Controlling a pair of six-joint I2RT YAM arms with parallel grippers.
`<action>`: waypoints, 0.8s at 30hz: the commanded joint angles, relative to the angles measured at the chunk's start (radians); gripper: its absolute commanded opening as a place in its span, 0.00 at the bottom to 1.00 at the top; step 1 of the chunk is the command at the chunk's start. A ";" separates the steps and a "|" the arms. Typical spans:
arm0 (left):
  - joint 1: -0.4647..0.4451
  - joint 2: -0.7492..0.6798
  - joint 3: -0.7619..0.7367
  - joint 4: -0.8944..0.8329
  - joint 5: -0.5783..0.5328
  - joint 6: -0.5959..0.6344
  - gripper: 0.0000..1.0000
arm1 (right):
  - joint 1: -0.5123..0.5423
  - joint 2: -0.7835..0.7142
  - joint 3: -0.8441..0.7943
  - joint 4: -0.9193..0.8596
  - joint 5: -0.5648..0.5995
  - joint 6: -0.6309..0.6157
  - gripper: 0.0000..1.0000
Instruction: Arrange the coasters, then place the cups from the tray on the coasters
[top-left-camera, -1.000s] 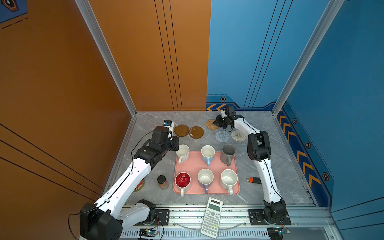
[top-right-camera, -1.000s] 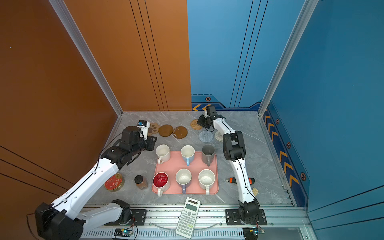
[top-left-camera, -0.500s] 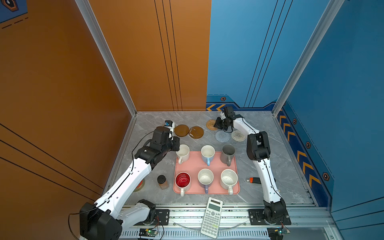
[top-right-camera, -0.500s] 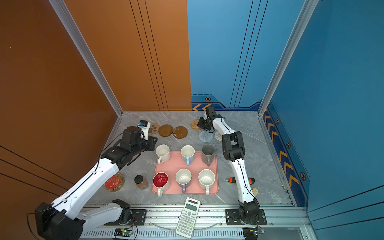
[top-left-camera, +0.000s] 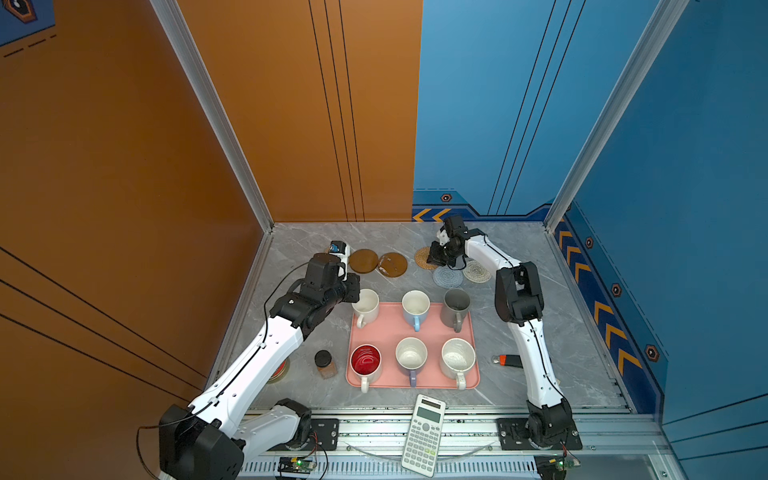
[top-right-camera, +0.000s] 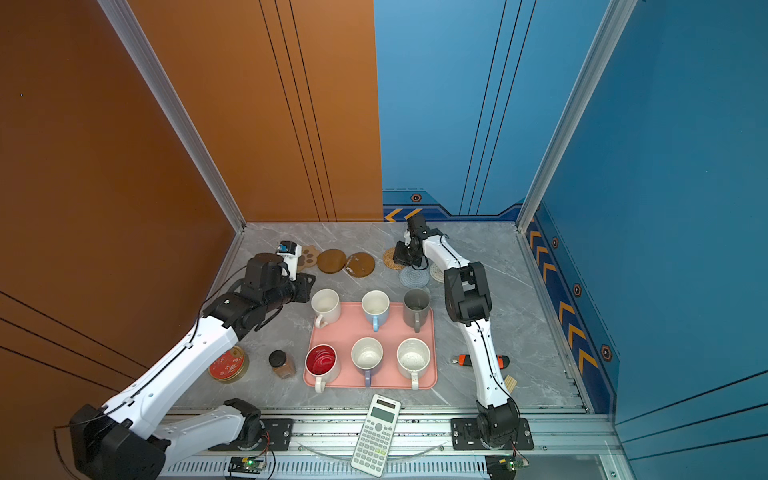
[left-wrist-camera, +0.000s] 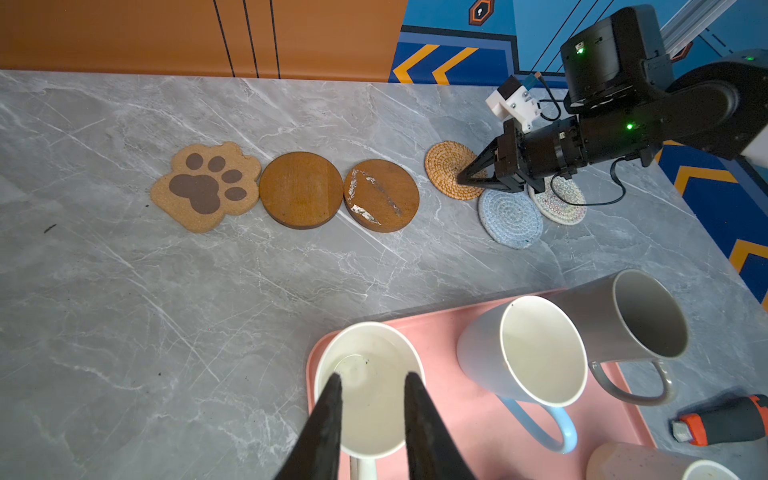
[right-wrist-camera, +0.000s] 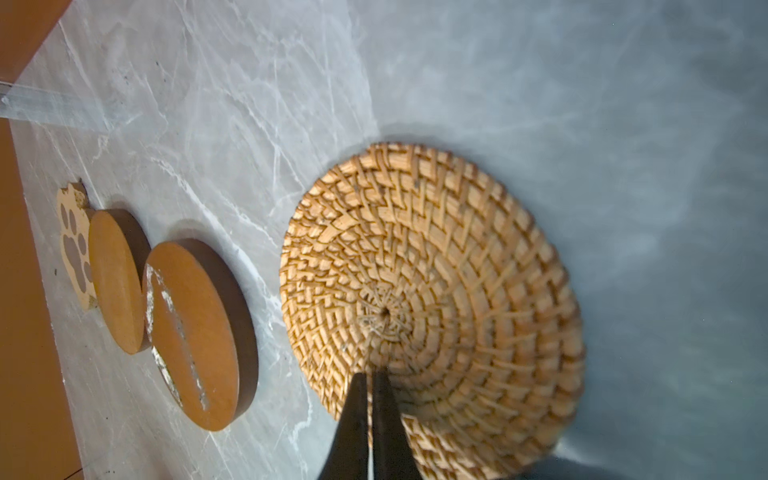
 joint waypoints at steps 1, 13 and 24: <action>-0.011 -0.002 -0.024 -0.012 -0.018 -0.010 0.28 | 0.012 -0.009 -0.052 -0.110 0.001 -0.037 0.04; -0.013 -0.022 -0.044 -0.005 -0.024 -0.015 0.27 | 0.038 -0.056 -0.109 -0.110 -0.047 -0.055 0.03; -0.014 -0.025 -0.043 0.004 -0.021 -0.016 0.27 | -0.005 -0.095 -0.027 -0.110 -0.094 -0.041 0.07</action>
